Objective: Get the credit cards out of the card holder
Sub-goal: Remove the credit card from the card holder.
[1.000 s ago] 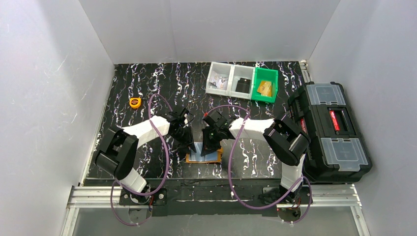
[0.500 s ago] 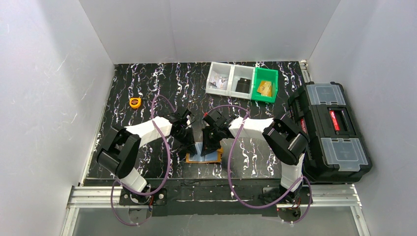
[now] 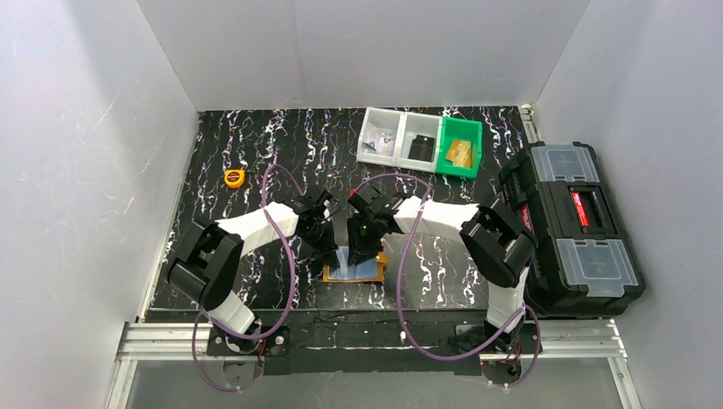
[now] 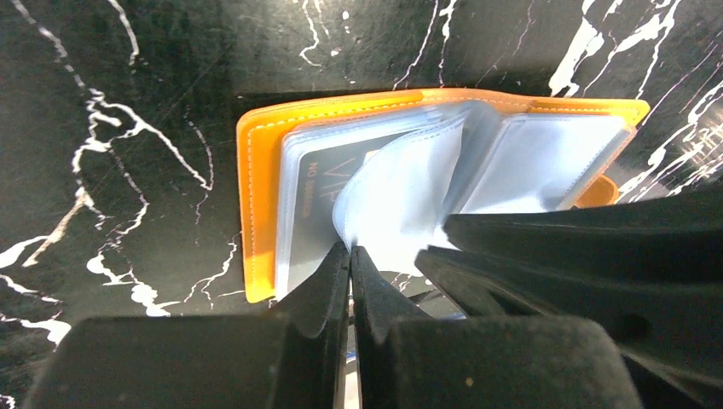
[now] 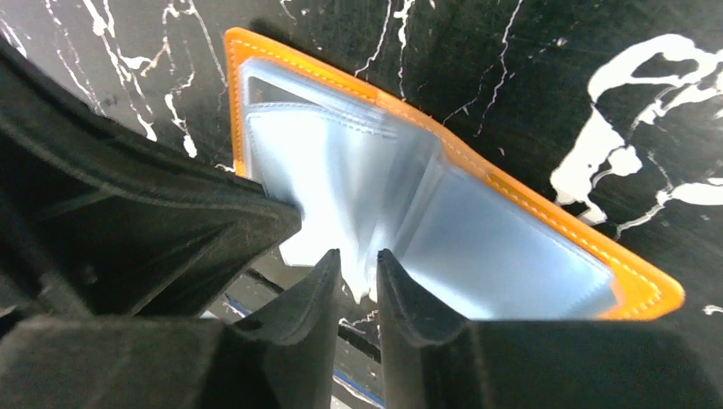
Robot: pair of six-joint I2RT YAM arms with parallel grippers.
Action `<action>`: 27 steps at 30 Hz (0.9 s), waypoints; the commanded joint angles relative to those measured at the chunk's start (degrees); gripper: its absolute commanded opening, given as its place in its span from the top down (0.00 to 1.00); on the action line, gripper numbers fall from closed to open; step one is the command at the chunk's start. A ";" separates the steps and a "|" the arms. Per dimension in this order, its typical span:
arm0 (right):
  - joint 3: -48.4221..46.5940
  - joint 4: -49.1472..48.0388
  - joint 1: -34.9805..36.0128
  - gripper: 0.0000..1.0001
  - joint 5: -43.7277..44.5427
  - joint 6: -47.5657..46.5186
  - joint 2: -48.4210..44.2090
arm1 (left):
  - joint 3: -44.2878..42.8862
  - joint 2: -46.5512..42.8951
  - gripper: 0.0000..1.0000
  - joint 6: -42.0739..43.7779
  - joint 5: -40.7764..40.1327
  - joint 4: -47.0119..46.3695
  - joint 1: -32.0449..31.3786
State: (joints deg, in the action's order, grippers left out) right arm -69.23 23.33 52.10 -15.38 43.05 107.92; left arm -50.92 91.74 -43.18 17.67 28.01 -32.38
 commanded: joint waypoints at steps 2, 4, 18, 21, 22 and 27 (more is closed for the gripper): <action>-4.11 7.05 -0.29 0.64 3.81 -2.64 -5.83 | 1.15 -3.68 1.00 -0.67 -3.50 3.14 -0.14; -3.48 8.70 -0.39 0.61 5.20 -2.62 -7.12 | 1.03 -4.21 1.00 -0.84 -3.37 3.24 -0.14; 4.82 10.52 -1.94 0.62 13.18 -1.82 -10.00 | -2.86 -4.35 1.00 -1.97 -2.85 4.54 -2.32; 5.22 10.15 -2.24 0.63 13.36 -1.69 -9.28 | -3.90 -4.21 1.00 -2.11 -2.79 4.81 -2.65; 5.44 9.97 -2.30 0.64 13.36 -1.73 -9.16 | -4.19 -4.20 1.00 -2.18 -2.81 4.87 -2.83; 9.25 4.65 -3.89 0.73 9.68 -0.86 -8.94 | -7.56 -1.11 0.99 -2.52 -2.21 5.04 -5.07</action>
State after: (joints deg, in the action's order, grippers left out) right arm -62.37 31.75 49.36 -3.51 41.80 98.74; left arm -55.59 89.62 -45.30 15.46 31.81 -36.18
